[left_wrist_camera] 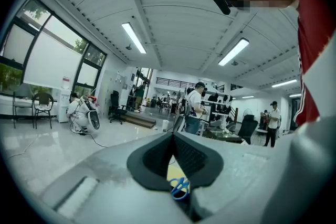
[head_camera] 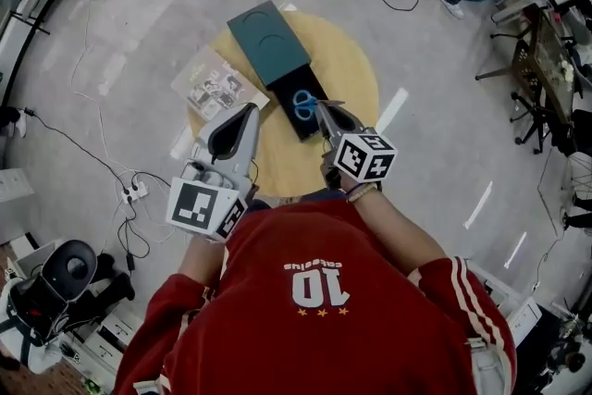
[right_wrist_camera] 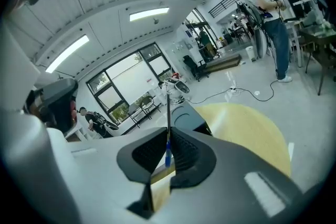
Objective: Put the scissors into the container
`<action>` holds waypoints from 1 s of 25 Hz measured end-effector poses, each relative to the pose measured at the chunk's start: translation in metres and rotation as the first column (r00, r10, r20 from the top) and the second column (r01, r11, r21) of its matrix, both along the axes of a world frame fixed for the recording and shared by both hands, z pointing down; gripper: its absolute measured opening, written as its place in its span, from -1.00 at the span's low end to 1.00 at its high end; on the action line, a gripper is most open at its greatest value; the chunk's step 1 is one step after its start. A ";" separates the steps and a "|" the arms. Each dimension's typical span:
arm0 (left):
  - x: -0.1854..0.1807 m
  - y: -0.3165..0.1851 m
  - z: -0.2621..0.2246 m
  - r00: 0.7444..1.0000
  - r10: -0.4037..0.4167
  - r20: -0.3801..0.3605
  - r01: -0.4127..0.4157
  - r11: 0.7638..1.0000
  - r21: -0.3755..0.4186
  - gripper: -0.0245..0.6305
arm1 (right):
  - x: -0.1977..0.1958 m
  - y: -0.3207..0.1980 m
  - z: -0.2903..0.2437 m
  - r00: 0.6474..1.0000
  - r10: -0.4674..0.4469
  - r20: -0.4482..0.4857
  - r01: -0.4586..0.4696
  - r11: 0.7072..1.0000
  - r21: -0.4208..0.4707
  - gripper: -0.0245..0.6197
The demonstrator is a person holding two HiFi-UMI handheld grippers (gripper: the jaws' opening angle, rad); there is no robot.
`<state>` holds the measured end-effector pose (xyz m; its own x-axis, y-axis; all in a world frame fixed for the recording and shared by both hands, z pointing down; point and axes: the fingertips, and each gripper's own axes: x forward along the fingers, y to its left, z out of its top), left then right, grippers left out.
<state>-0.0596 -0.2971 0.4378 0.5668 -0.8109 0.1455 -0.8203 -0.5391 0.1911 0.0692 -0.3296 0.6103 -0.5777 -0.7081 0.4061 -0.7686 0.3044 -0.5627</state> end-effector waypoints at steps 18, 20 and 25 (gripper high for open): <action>-0.009 -0.001 0.019 0.999 -0.016 0.037 0.018 0.998 -0.054 -0.92 | -0.018 -0.026 0.093 0.978 0.204 -0.045 -0.208 0.973 -0.097 -0.86; -0.012 0.000 0.019 0.999 -0.018 0.043 0.021 0.998 -0.056 -0.92 | -0.020 -0.028 0.103 0.972 0.229 -0.048 -0.233 0.966 -0.114 -0.86; -0.017 0.002 0.024 0.998 -0.018 0.052 0.022 0.998 -0.067 -0.92 | -0.024 -0.021 0.130 0.964 0.251 -0.088 -0.263 0.947 -0.184 -0.86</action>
<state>-0.0769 -0.2946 0.4621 0.5409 -0.8094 0.2287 -0.8405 -0.5096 0.1841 0.0453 -0.3503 0.7404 -0.3556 -0.7342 0.5784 -0.8419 -0.0173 -0.5394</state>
